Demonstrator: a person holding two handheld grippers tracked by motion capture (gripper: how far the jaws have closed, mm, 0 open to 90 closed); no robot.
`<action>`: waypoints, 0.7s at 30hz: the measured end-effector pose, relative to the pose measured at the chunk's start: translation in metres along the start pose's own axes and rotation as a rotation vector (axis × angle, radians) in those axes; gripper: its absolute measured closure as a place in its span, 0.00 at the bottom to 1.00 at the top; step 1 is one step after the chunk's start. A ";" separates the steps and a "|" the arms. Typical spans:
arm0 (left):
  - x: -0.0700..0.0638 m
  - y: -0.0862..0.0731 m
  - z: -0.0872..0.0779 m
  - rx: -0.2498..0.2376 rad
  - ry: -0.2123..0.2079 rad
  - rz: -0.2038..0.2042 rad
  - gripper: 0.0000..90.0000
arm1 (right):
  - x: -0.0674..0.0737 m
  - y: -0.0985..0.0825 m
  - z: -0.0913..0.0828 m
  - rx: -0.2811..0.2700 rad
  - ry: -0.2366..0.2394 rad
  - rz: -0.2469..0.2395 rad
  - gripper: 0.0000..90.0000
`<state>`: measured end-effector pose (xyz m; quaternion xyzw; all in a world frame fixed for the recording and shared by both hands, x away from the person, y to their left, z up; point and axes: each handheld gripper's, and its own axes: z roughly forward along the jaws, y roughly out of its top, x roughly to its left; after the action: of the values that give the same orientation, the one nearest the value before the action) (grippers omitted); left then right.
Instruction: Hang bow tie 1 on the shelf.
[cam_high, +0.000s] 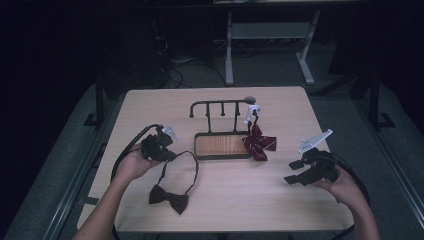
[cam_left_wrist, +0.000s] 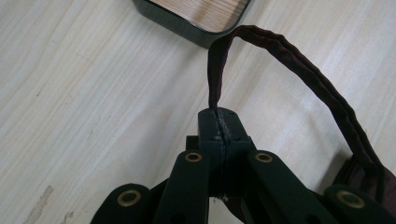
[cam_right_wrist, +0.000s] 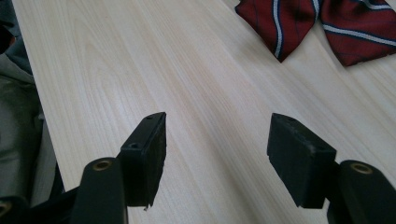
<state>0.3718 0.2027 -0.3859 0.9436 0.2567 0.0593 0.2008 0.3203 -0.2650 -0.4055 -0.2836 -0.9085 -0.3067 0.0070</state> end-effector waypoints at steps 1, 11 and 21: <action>0.000 0.000 -0.002 0.003 0.001 0.000 1.00 | 0.000 0.000 0.001 0.001 -0.001 -0.001 0.41; -0.005 -0.002 -0.017 -0.010 -0.002 0.017 1.00 | 0.001 0.001 0.002 0.002 0.003 -0.003 0.41; -0.011 0.000 -0.031 -0.024 0.008 0.036 1.00 | 0.001 0.002 0.001 0.001 0.004 -0.005 0.41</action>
<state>0.3552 0.2079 -0.3574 0.9453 0.2399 0.0698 0.2100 0.3206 -0.2630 -0.4053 -0.2809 -0.9093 -0.3070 0.0081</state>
